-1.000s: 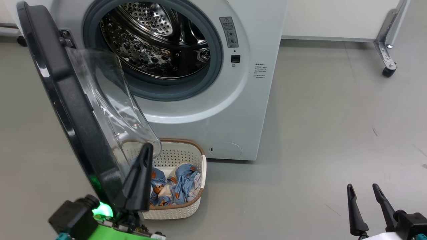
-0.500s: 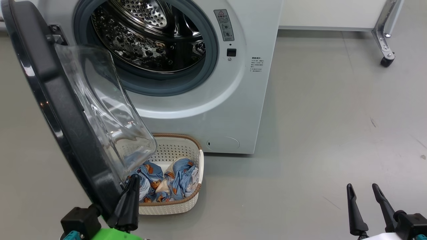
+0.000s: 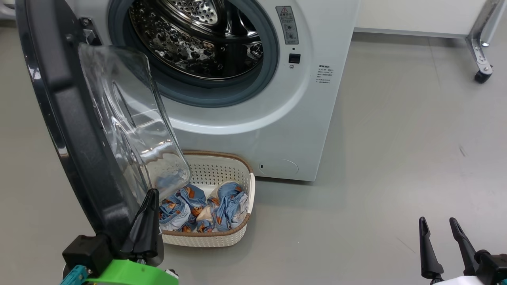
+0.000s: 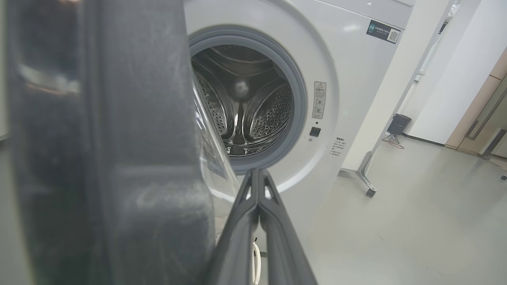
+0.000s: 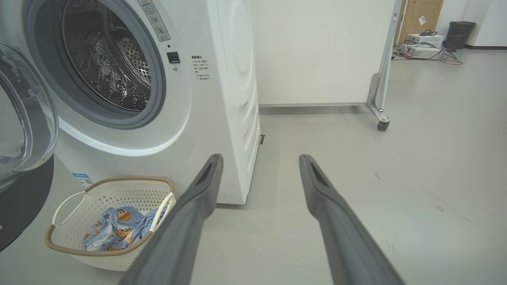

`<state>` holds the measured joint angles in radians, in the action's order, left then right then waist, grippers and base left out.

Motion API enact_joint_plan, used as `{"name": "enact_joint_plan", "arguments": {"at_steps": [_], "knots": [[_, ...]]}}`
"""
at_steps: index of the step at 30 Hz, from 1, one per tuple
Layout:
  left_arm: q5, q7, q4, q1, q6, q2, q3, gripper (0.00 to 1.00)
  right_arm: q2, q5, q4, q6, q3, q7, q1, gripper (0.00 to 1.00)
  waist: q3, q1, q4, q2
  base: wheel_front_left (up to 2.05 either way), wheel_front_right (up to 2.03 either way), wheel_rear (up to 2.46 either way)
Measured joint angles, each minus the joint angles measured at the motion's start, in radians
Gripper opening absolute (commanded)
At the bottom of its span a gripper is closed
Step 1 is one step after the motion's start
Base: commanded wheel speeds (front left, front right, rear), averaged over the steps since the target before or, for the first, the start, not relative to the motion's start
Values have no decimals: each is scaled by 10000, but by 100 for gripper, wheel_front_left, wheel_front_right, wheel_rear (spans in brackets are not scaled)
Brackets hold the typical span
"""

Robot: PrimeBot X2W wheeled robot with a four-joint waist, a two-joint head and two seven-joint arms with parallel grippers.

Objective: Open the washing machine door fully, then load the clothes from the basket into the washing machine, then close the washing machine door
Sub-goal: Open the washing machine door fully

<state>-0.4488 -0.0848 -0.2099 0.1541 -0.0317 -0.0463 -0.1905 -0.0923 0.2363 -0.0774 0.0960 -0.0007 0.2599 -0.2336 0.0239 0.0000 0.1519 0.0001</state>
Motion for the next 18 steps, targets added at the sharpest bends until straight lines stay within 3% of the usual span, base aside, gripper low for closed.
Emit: {"name": "enact_joint_plan", "arguments": {"at_steps": [18], "knots": [[186,-46,364,-94,-389,-19,915,0,276,-100,-127,167,-90,0,-4,100,3,0,1586,0,0,0,0]]}}
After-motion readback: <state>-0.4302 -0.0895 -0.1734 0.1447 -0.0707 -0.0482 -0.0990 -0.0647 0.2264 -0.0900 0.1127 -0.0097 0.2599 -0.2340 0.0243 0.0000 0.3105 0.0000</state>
